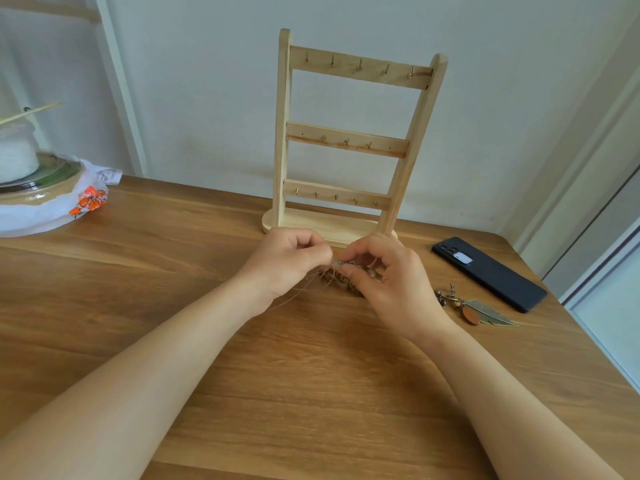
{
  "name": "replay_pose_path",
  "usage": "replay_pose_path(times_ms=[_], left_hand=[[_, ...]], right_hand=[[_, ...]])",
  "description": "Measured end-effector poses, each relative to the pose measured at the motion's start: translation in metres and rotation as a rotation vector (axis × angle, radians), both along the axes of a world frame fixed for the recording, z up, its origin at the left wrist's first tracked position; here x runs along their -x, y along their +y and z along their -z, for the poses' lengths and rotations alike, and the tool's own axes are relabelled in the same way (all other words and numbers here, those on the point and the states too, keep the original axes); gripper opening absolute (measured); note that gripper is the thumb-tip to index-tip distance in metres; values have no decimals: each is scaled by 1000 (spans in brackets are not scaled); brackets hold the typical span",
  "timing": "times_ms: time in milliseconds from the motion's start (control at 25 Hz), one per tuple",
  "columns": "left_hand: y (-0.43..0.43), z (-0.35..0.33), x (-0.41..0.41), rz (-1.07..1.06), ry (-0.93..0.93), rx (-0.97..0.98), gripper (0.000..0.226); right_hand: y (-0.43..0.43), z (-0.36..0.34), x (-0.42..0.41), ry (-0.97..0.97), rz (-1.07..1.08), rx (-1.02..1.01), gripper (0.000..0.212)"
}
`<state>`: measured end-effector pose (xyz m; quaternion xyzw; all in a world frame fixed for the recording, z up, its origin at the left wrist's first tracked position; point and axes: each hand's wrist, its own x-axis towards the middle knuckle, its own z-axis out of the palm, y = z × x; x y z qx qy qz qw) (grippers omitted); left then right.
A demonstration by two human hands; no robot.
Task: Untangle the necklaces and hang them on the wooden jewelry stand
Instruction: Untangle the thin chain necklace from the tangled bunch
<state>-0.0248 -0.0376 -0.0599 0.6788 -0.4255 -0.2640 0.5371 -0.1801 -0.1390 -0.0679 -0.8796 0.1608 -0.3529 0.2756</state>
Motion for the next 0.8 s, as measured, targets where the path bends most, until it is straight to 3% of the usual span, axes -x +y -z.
replay_pose_path(times_ms=[240,320,480,640,800], left_hand=[[-1,-5,4,40,244,63,20],[2,-8,0,54,81,44,19],[6,-5,-7,-7,-431,-12,4],[6,0,-6,8,-542,12,9],[3,7,-2,57,-539,-2,9]], right_hand=[[-2,1,1,78,-24,-51,11],[-4,0,3,59,0,-54,11],[-6,-2,5,36,23,-49,11],[-7,-1,4,37,27,-26,11],[-4,1,1,46,-5,2,13]])
